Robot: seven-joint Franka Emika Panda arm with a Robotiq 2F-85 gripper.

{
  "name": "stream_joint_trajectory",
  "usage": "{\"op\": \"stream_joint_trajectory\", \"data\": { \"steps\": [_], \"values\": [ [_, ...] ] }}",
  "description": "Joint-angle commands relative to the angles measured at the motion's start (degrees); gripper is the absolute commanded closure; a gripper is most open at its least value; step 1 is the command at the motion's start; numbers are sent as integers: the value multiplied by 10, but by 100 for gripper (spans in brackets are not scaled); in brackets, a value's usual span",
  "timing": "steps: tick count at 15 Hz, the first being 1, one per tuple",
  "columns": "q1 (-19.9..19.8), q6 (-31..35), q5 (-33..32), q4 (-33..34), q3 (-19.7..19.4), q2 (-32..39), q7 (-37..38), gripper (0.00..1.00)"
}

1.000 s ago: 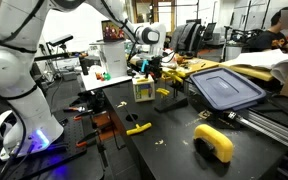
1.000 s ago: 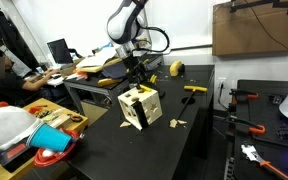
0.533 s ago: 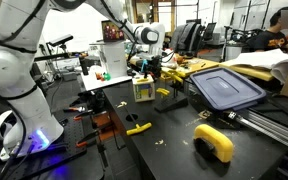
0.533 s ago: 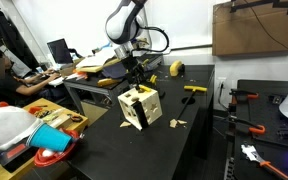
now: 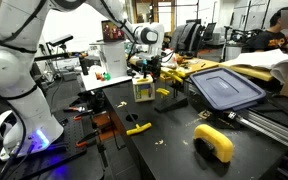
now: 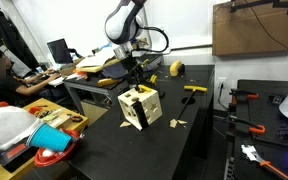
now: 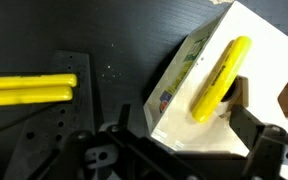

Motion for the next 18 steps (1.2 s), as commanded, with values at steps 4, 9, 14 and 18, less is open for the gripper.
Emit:
{"op": "stream_joint_trajectory", "data": {
  "steps": [4,9,14,18],
  "values": [
    [1,-2,9,1,-1,0,0,0],
    [1,-2,12,1,-1,0,0,0],
    [1,-2,14,0,-1,1,2,0],
    [1,7,24,-18,-2,-14,25,0]
  ]
}}
